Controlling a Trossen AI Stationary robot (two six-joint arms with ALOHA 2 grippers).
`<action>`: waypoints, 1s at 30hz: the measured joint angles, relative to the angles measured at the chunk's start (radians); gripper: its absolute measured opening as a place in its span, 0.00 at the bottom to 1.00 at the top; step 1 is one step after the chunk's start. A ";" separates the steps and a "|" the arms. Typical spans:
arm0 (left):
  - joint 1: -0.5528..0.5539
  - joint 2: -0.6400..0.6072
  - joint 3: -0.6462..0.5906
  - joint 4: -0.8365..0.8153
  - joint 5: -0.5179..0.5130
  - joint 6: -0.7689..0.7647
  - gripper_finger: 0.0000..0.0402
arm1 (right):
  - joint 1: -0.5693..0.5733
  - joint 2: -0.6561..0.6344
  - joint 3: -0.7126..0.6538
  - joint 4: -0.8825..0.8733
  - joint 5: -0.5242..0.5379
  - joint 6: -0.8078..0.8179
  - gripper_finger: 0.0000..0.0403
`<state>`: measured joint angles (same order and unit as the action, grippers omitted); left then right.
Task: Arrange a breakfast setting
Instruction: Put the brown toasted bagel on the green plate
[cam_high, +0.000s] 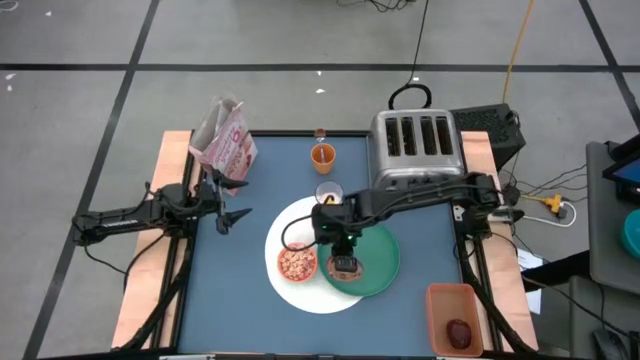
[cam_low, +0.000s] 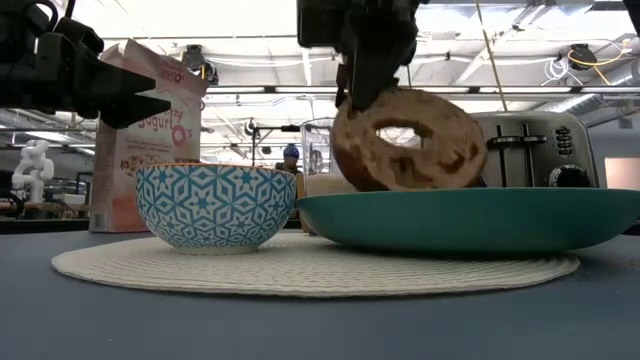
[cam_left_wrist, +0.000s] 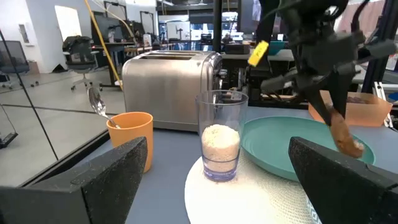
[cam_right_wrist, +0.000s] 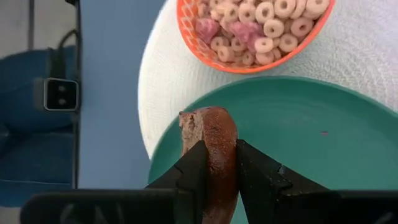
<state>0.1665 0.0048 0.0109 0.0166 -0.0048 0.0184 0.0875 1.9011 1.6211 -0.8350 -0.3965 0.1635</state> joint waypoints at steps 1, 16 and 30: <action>0.000 0.000 0.000 0.000 0.000 0.000 0.98 | 0.000 0.007 0.000 -0.003 -0.001 -0.006 0.17; 0.000 0.000 0.000 -0.005 0.000 -0.006 0.98 | -0.009 0.045 0.000 0.003 0.029 -0.082 0.17; 0.000 0.001 0.000 -0.006 0.000 -0.009 0.98 | -0.009 0.045 0.000 -0.002 0.084 -0.097 0.17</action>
<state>0.1667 0.0055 0.0109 0.0109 -0.0044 0.0091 0.0784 1.9457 1.6211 -0.8368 -0.3129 0.0662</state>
